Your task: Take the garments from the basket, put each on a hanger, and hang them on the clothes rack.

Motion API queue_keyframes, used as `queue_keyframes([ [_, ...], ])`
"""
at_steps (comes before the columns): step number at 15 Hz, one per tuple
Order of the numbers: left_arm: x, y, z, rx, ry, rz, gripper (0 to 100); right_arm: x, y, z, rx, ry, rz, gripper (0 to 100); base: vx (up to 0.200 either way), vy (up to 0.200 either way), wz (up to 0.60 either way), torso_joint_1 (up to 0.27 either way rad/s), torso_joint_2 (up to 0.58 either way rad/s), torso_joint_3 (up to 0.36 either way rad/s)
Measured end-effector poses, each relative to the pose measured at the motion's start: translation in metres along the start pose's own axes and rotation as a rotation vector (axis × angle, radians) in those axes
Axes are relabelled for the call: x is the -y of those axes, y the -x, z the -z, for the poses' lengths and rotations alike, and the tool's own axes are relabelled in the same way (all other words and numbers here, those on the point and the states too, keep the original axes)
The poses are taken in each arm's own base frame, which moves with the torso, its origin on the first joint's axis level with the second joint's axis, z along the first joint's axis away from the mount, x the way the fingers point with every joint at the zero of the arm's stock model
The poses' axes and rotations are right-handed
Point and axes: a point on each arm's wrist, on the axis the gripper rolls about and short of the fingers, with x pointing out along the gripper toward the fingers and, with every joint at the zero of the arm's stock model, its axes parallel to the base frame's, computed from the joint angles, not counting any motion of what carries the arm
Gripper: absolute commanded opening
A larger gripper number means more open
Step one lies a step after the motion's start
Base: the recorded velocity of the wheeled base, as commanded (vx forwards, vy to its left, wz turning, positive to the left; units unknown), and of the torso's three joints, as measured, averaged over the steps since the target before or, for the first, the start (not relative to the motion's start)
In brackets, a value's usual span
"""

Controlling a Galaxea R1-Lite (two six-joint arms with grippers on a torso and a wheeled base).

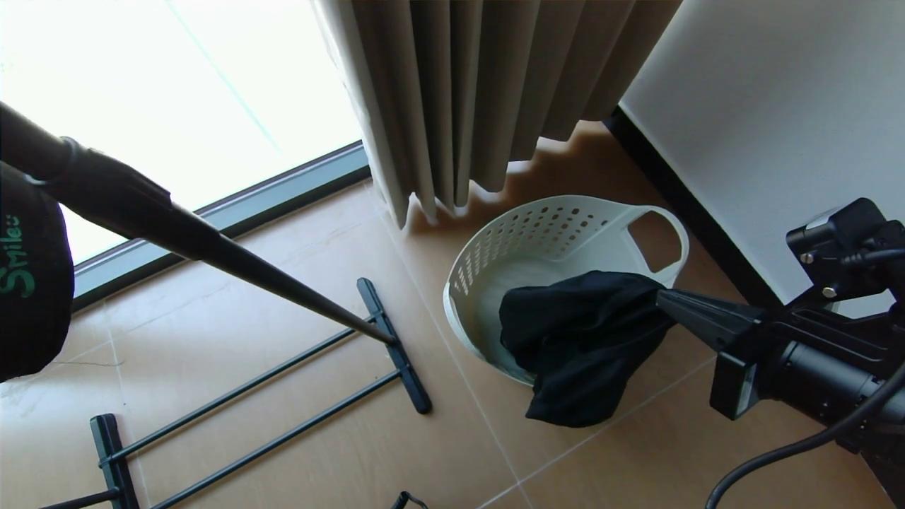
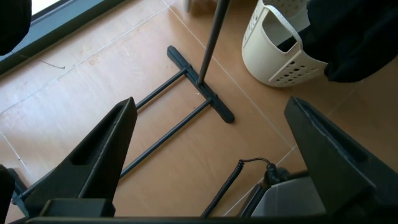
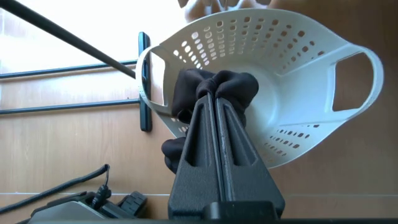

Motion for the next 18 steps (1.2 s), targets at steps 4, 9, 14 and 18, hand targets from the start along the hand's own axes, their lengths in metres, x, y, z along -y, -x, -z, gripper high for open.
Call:
queue_keyframes([
  [4,0.0,0.0,0.0,-0.001,0.0,-0.001,100,0.001,0.0026,-0.0014,0.011,-0.004,-0.002,0,0.0,0.0,0.0,0.001,0.0,0.199],
  [9,0.0,0.0,0.0,-0.001,0.0,-0.002,100,0.0012,0.003,-0.0015,0.012,-0.004,-0.002,0,0.0,0.0,0.0,0.001,0.0,0.207],
  [14,0.0,0.0,0.0,-0.001,0.001,-0.002,100,0.0018,0.0026,-0.0015,0.012,-0.005,0.002,0,0.0,0.0,0.0,0.0,0.0,0.206],
  [18,0.0,0.0,0.0001,-0.001,0.001,-0.001,100,0.0017,0.0011,-0.0014,0.01,-0.004,0.004,0,0.0,0.0,0.0,-0.002,0.0,0.205],
])
